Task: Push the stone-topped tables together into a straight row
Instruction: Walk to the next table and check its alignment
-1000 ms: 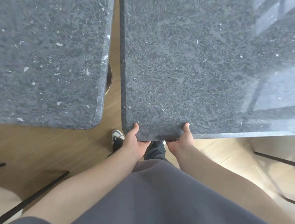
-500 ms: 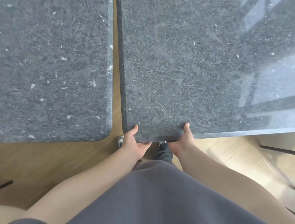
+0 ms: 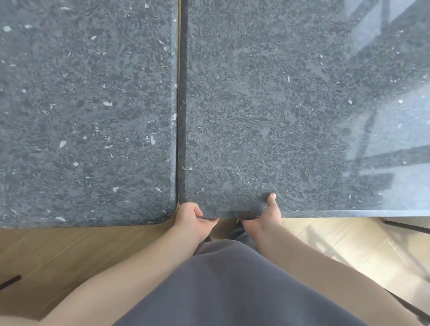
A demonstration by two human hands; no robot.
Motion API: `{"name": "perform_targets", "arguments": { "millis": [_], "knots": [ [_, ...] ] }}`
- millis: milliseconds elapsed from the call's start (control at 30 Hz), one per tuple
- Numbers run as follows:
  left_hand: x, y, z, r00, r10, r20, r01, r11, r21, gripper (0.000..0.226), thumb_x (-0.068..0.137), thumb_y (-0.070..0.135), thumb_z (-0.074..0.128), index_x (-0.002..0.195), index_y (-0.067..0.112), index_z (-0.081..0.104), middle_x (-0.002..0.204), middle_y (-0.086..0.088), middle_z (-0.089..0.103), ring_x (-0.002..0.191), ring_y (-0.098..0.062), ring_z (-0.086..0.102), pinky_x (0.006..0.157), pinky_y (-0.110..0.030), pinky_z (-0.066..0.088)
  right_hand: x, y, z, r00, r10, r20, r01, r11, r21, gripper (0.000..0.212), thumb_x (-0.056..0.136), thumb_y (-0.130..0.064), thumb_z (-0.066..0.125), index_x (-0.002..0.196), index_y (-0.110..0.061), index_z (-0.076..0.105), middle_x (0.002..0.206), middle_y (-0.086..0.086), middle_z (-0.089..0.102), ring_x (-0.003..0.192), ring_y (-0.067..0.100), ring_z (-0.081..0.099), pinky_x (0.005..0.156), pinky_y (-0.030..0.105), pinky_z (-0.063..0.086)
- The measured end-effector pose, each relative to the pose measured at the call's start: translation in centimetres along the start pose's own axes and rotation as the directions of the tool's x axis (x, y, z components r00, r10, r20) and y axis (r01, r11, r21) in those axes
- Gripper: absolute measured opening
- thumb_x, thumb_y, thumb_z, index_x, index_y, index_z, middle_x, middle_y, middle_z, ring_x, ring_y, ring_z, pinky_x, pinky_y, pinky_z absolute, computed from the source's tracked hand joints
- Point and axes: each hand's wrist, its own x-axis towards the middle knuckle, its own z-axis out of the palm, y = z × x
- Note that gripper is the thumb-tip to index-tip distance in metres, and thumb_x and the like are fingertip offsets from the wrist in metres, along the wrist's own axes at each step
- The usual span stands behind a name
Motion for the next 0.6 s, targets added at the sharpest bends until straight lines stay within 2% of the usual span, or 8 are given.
{"name": "perform_targets", "arguments": {
  "millis": [133,233,367,467,533,600],
  "knots": [
    [-0.2,0.3,0.3,0.998,-0.019,-0.052,0.018,1.0,-0.012,0.08,0.061,-0.007,0.021,0.135,0.0,0.05,0.138,-0.022,0.055,0.122,-0.044,0.052,0.11,-0.06,0.037,-0.1,-0.2,-0.2,1.0,0.025,-0.007,-0.025,1.0,-0.005,0.068,0.075,-0.053,0.081,0.126,-0.013,0.06,0.118,0.015,0.069,0.103,0.038,0.069,0.097,0.056,0.053],
    [-0.2,0.1,0.2,0.998,-0.006,-0.065,0.003,0.999,-0.048,0.065,0.064,-0.007,0.023,0.121,0.0,0.054,0.13,-0.023,0.059,0.114,-0.043,0.057,0.108,-0.06,0.039,-0.2,-0.6,-0.5,0.998,0.064,0.003,-0.064,0.998,-0.023,0.071,0.076,-0.052,0.081,0.129,-0.011,0.059,0.122,0.016,0.068,0.107,0.038,0.068,0.1,0.053,0.051],
    [-0.2,-0.5,0.0,0.999,0.033,-0.042,-0.036,0.996,-0.087,0.06,0.063,-0.005,0.027,0.117,0.0,0.053,0.129,-0.023,0.059,0.119,-0.044,0.056,0.109,-0.059,0.039,-0.7,-1.5,-0.7,0.99,0.135,0.03,-0.133,0.988,-0.082,0.078,0.082,-0.054,0.075,0.14,-0.009,0.049,0.138,0.018,0.059,0.122,0.038,0.061,0.108,0.053,0.045],
    [-0.4,-1.2,-0.1,0.997,0.07,-0.034,-0.073,0.99,-0.123,0.061,0.065,-0.005,0.031,0.122,-0.001,0.052,0.131,-0.024,0.057,0.12,-0.045,0.054,0.108,-0.06,0.039,-1.5,-2.7,-0.9,0.982,0.19,0.008,-0.183,0.958,-0.221,0.085,0.086,-0.056,0.069,0.148,-0.007,0.038,0.148,0.019,0.05,0.134,0.036,0.051,0.115,0.049,0.038],
    [-0.9,-1.7,0.0,0.996,0.083,-0.027,-0.086,0.986,-0.145,0.068,0.064,-0.004,0.035,0.131,-0.001,0.049,0.132,-0.024,0.056,0.118,-0.045,0.054,0.103,-0.059,0.041,-2.0,-3.8,-0.9,0.97,0.241,0.013,-0.225,0.923,-0.312,0.075,0.092,-0.051,0.065,0.146,-0.005,0.041,0.142,0.02,0.055,0.129,0.037,0.055,0.113,0.047,0.04],
    [-1.9,-2.1,0.2,0.995,0.099,-0.023,-0.101,0.983,-0.156,0.069,0.065,-0.004,0.038,0.134,-0.002,0.048,0.134,-0.024,0.056,0.117,-0.044,0.054,0.102,-0.057,0.041,-3.1,-4.9,-0.5,0.956,0.293,-0.001,-0.269,0.875,-0.402,0.054,0.097,-0.036,0.061,0.139,-0.004,0.05,0.125,0.021,0.064,0.112,0.037,0.064,0.105,0.046,0.048]
  ]
}}
